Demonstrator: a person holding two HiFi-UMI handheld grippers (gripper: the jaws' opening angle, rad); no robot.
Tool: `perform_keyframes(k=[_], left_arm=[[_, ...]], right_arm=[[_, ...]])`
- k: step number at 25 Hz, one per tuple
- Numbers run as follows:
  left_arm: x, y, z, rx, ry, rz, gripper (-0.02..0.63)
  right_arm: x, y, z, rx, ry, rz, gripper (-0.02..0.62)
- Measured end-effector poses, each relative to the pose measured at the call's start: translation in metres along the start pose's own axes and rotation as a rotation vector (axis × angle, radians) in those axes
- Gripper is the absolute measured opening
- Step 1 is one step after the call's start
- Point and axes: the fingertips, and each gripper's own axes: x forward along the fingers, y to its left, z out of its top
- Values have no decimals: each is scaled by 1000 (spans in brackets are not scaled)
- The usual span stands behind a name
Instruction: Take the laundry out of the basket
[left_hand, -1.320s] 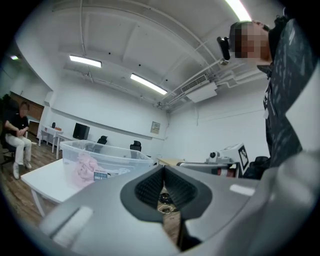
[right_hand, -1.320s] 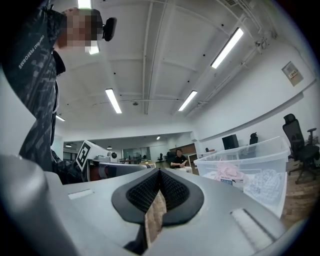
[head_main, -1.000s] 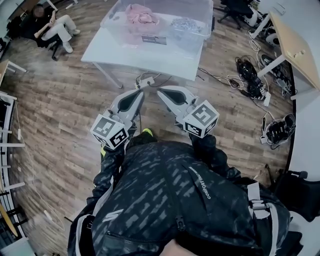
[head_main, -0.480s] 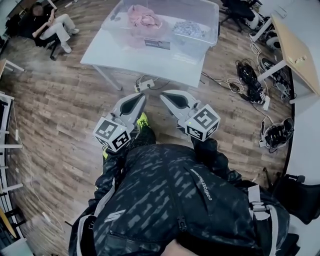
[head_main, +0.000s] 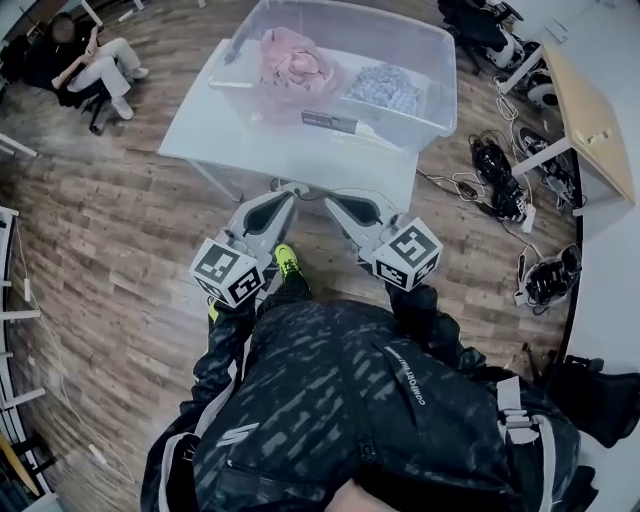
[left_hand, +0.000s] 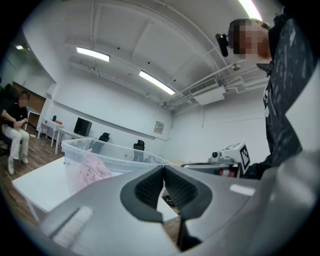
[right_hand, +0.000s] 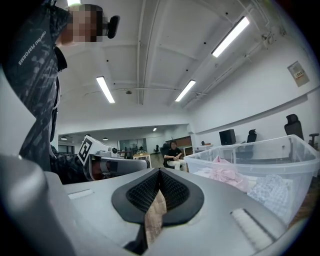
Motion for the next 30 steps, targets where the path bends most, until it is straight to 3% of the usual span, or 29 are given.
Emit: perform_keyframes(k=[15,24,30], left_arm=[[66,149,59,-27,10,-150,11],[86,217,90,-15,-9,-169,11],[102,239,101,-9,-2,-172,11]], right_arm=[[158,-83,48,-48,31,-56,0],[215,-116,80,-101,40,-72,0],[231,-139,97,-148,60,-72,0]])
